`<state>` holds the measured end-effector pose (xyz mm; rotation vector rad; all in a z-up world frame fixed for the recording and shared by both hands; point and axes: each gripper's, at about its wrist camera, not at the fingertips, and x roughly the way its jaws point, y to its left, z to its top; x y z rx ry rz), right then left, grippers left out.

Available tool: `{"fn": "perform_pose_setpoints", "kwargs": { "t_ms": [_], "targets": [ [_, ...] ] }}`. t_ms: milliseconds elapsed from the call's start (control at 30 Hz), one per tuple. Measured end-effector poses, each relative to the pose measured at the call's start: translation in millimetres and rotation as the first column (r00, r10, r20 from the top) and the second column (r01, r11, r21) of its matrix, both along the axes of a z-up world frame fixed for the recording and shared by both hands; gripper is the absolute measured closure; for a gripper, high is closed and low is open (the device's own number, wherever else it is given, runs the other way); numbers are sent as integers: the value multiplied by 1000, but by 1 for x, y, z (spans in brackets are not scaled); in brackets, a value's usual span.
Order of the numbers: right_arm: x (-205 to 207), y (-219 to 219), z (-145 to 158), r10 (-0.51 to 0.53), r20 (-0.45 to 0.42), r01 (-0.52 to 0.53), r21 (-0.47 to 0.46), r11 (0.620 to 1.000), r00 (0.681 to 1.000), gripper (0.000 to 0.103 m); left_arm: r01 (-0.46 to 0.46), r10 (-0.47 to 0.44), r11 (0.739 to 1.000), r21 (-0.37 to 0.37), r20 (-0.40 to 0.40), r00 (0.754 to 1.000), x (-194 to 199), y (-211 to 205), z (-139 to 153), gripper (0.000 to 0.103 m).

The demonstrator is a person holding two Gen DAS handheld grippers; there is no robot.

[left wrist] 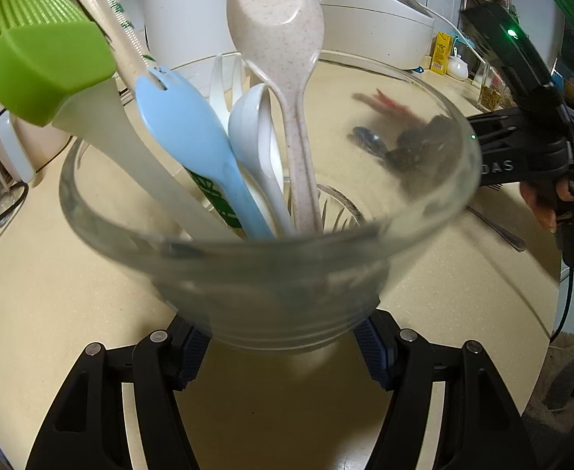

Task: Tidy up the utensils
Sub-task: 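Lower the right gripper around the metal spoon handle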

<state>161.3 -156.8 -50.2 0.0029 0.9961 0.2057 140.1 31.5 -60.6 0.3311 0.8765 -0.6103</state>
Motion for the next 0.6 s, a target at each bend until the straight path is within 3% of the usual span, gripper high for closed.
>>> {"fn": "perform_pose_setpoints", "kwargs": {
  "t_ms": [167, 367, 600],
  "targets": [
    [14, 15, -4, 13, 44, -9, -88, 996, 999, 57, 0, 0, 1000, 1, 1, 1000, -1, -1, 0, 32],
    [20, 18, -5, 5, 70, 1, -78, 997, 998, 54, 0, 0, 1000, 1, 1, 1000, -1, -1, 0, 32],
    [13, 23, -6, 39, 107, -30, -81, 996, 994, 65, 0, 0, 1000, 1, 1, 1000, 0, 0, 0, 32]
  ]
}}
